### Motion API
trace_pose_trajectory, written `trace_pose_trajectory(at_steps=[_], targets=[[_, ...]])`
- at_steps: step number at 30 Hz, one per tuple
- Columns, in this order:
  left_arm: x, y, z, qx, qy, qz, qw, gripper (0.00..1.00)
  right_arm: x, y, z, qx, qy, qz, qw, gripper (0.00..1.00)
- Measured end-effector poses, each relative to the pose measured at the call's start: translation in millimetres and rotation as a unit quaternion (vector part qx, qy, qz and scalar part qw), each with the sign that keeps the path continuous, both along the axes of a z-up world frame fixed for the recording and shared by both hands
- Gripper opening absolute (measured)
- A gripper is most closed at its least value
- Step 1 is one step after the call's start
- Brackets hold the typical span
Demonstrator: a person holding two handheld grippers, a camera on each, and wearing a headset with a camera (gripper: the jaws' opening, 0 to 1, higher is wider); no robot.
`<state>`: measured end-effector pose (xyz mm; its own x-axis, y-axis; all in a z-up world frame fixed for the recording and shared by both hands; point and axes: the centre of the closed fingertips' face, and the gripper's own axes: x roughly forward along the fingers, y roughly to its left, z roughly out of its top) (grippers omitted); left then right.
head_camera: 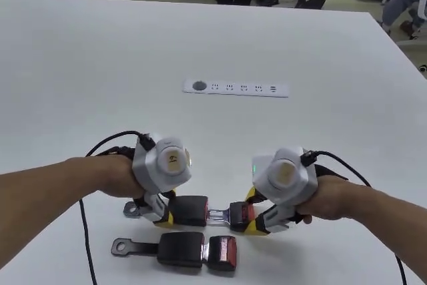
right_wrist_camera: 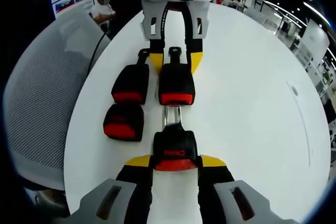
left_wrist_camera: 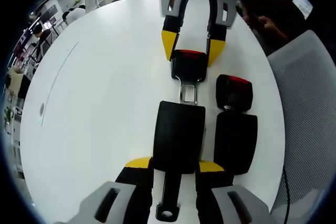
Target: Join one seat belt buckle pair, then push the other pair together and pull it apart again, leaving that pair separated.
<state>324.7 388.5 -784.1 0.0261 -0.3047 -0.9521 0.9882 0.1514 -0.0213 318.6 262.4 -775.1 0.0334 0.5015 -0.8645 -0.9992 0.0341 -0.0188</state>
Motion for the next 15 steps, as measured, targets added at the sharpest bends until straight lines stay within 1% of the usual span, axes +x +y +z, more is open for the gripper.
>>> trace_pose_trajectory(at_steps=[7,11,15], targets=[[0.4,0.2,-0.2,0.006,0.0,0.001,1.0,0.31,3.1,-12.6,-7.0,-0.006,0.001,-0.004,1.0,0.29],[1.0,0.4,-0.4,0.007,-0.001,0.001,1.0,0.31,2.3,-18.8,-1.6,-0.011,0.001,-0.008,0.9999,0.29],[0.9,0.0,-0.3,0.005,-0.001,0.001,1.0,0.31,0.4,-24.2,-1.1,-0.014,0.001,-0.005,0.9999,0.29]])
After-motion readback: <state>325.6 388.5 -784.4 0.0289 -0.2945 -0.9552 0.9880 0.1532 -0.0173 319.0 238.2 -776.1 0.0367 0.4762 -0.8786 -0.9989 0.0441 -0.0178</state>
